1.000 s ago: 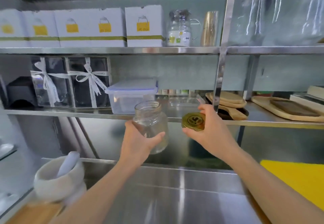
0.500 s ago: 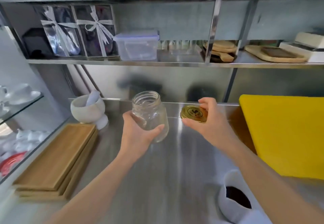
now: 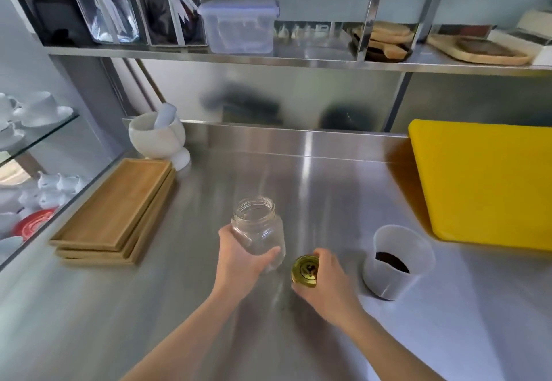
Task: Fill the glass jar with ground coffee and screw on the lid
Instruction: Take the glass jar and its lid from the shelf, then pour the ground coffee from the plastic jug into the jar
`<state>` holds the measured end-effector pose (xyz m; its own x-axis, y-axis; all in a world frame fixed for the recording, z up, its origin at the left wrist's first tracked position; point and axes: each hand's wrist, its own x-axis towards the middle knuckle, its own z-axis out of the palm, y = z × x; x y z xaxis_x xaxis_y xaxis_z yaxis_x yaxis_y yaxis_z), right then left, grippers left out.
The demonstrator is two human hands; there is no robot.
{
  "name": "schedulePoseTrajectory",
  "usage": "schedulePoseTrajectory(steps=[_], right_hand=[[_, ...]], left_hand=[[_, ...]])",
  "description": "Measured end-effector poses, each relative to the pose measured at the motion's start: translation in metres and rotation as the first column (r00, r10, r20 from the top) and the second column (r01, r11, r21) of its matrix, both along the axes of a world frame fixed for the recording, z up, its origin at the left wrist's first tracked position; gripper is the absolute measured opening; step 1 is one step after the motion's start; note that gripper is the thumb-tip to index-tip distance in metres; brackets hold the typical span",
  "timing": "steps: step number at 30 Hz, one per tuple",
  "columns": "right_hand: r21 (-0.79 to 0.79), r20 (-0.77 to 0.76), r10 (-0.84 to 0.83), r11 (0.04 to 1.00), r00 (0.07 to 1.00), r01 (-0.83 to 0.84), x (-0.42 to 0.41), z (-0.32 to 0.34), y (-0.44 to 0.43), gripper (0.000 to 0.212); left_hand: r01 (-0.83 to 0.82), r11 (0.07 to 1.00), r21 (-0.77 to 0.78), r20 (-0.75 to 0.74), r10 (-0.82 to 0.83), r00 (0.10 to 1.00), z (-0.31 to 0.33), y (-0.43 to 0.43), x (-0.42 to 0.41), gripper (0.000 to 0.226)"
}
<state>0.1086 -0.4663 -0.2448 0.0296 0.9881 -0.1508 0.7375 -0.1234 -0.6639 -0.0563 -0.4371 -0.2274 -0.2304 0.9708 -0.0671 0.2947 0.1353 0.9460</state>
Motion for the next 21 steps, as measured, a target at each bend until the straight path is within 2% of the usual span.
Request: schedulePoseTrajectory(steps=[8, 12, 17, 21], right_hand=[[-0.055, 0.02, 0.001, 0.999, 1.0, 0.0, 0.007, -0.028, -0.017, 0.083], [-0.03, 0.091, 0.028, 0.999, 0.995, -0.025, 0.008, -0.034, -0.022, 0.08], [-0.008, 0.152, 0.044, 0.999, 0.987, -0.043, 0.007, -0.035, -0.023, 0.079], [0.001, 0.147, 0.037, 0.999, 0.988, -0.037, 0.007, -0.035, -0.025, 0.08]], left_hand=[[0.015, 1.0, -0.02, 0.015, -0.015, 1.0, -0.025, -0.024, 0.004, 0.074], [0.037, 0.999, -0.024, 0.006, -0.037, 0.999, -0.034, -0.029, 0.006, 0.085], [0.047, 0.999, -0.027, 0.0, -0.047, 0.999, -0.039, -0.033, 0.009, 0.087], [0.072, 0.997, -0.024, -0.031, -0.073, 0.997, -0.044, -0.034, 0.007, 0.091]])
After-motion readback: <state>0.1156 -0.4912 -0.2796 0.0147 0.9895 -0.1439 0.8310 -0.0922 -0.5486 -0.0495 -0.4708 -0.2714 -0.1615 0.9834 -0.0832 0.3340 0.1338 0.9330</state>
